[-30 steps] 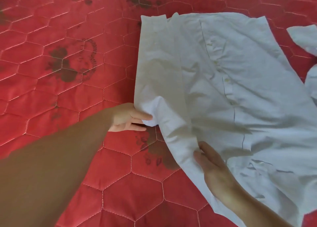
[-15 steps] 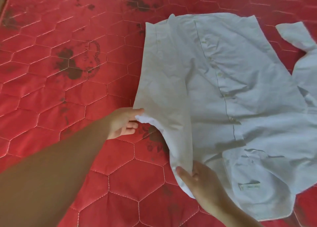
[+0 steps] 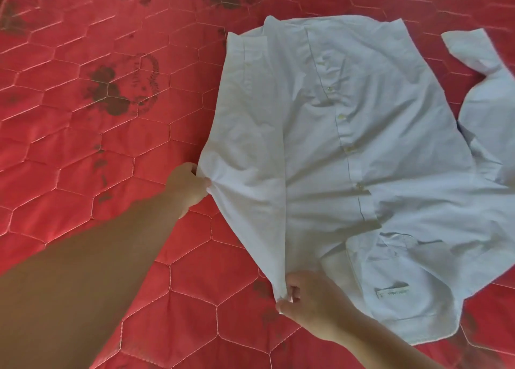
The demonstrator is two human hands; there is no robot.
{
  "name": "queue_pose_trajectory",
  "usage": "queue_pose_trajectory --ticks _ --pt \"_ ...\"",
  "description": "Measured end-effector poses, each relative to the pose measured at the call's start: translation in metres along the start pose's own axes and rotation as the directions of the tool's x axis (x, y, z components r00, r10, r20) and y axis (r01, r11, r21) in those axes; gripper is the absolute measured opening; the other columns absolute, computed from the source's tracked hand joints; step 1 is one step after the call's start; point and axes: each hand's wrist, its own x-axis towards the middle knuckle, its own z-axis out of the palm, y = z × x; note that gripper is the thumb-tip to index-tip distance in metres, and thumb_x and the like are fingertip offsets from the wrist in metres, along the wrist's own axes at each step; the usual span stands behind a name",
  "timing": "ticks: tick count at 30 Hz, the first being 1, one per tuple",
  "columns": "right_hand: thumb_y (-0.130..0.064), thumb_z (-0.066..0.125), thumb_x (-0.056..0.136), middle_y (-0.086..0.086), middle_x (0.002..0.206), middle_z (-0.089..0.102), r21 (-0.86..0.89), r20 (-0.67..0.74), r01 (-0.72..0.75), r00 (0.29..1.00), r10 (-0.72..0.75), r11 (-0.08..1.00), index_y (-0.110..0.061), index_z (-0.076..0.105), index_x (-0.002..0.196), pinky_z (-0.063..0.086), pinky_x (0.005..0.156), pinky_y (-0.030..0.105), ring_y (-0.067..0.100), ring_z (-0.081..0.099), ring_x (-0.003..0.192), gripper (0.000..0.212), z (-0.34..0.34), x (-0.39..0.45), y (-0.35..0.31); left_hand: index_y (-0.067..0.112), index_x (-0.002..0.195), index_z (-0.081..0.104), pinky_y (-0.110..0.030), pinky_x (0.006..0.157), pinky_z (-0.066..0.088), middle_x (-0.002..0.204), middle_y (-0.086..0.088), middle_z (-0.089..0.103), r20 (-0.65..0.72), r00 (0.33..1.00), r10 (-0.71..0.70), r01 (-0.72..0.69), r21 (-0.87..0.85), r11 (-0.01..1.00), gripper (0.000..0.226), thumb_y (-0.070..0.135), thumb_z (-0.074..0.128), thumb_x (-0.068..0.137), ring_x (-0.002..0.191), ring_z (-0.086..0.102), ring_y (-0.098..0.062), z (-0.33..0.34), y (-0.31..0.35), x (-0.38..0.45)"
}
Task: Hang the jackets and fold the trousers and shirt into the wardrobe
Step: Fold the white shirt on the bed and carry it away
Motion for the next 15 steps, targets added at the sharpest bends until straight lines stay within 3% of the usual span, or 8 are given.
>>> queue_pose_trajectory --ticks 3,5,7,8,10,11,13,15 --pt "-0.057 0.064 0.071 -0.009 0.078 0.064 -0.074 0.039 -0.104 0.994 0.107 0.992 -0.023 0.057 0.071 0.039 0.057 0.018 0.004 0.059 0.068 0.034 0.003 0.002 -0.01 0.022 0.121 0.046 -0.033 0.066 0.048 0.118 -0.008 0.057 -0.137 0.983 0.12 -0.086 0.233 0.969 0.044 0.005 0.058 0.082 0.087 0.055 -0.023 0.006 0.002 -0.009" --pt "-0.075 0.051 0.066 -0.014 0.069 0.061 -0.092 -0.118 -0.08 0.991 0.069 0.993 -0.03 0.053 0.066 0.035 0.055 0.015 0.0 0.056 0.06 0.044 -0.001 0.003 -0.016 0.031 0.133 0.04 -0.044 0.088 0.042 0.131 -0.004 0.047 -0.211 0.901 0.379 -0.268 0.416 0.869 0.062 0.012 0.063 0.079 0.111 0.048 -0.028 0.017 0.005 -0.021" --pt "-0.074 0.037 0.078 -0.015 0.075 0.053 -0.212 -0.319 0.068 0.938 -0.134 0.975 -0.033 0.049 0.08 0.037 0.056 0.017 0.002 0.052 0.063 0.042 -0.004 0.004 -0.012 0.031 0.138 0.044 -0.048 0.098 0.035 0.139 -0.003 0.046 -0.073 0.761 0.645 -0.503 0.562 0.657 0.056 0.025 0.063 0.085 0.125 0.043 -0.031 0.034 0.002 -0.037" --pt "-0.067 0.035 0.085 -0.015 0.087 0.051 -0.269 -0.313 0.134 0.924 -0.218 0.954 -0.035 0.048 0.094 0.042 0.061 0.021 0.003 0.052 0.074 0.036 -0.005 0.004 -0.009 0.03 0.142 0.043 -0.05 0.103 0.032 0.147 -0.005 0.042 0.057 0.723 0.689 -0.566 0.621 0.542 0.055 0.032 0.059 0.09 0.133 0.038 -0.032 0.042 -0.005 -0.044" --pt "-0.054 0.036 0.093 -0.011 0.109 0.048 -0.331 -0.16 0.199 0.952 -0.262 0.923 -0.034 0.042 0.116 0.048 0.074 0.029 0.014 0.055 0.098 0.031 -0.005 0.002 -0.004 0.035 0.154 0.02 -0.05 0.117 0.013 0.163 -0.004 0.011 0.283 0.755 0.591 -0.578 0.713 0.397 0.059 0.048 0.037 0.099 0.149 0.011 -0.028 0.05 -0.025 -0.051" --pt "-0.051 0.038 0.094 -0.008 0.113 0.048 -0.343 -0.095 0.211 0.962 -0.257 0.915 -0.033 0.041 0.119 0.048 0.077 0.031 0.017 0.055 0.102 0.031 -0.004 0.002 -0.001 0.039 0.154 0.004 -0.048 0.12 0.002 0.164 0.0 -0.007 0.323 0.794 0.516 -0.548 0.746 0.377 0.061 0.054 0.023 0.099 0.151 -0.004 -0.025 0.051 -0.037 -0.051" --pt "-0.052 0.04 0.093 -0.011 0.107 0.053 -0.302 -0.139 0.237 0.947 -0.289 0.923 -0.032 0.046 0.114 0.047 0.073 0.028 0.015 0.06 0.092 0.03 -0.01 0.004 0.004 0.042 0.151 -0.012 -0.047 0.119 -0.009 0.16 0.004 -0.024 0.298 0.82 0.488 -0.504 0.781 0.369 0.062 0.061 0.004 0.094 0.149 -0.016 -0.022 0.051 -0.048 -0.047" --pt "-0.049 0.045 0.089 -0.014 0.088 0.053 -0.25 -0.293 0.259 0.898 -0.327 0.933 -0.028 0.054 0.104 0.045 0.061 0.025 0.009 0.057 0.069 0.028 -0.032 0.012 0.011 0.043 0.15 -0.011 -0.049 0.118 -0.011 0.159 0.005 -0.022 0.293 0.799 0.525 -0.522 0.771 0.364 0.065 0.066 -0.001 0.09 0.15 -0.013 -0.024 0.055 -0.035 -0.047"
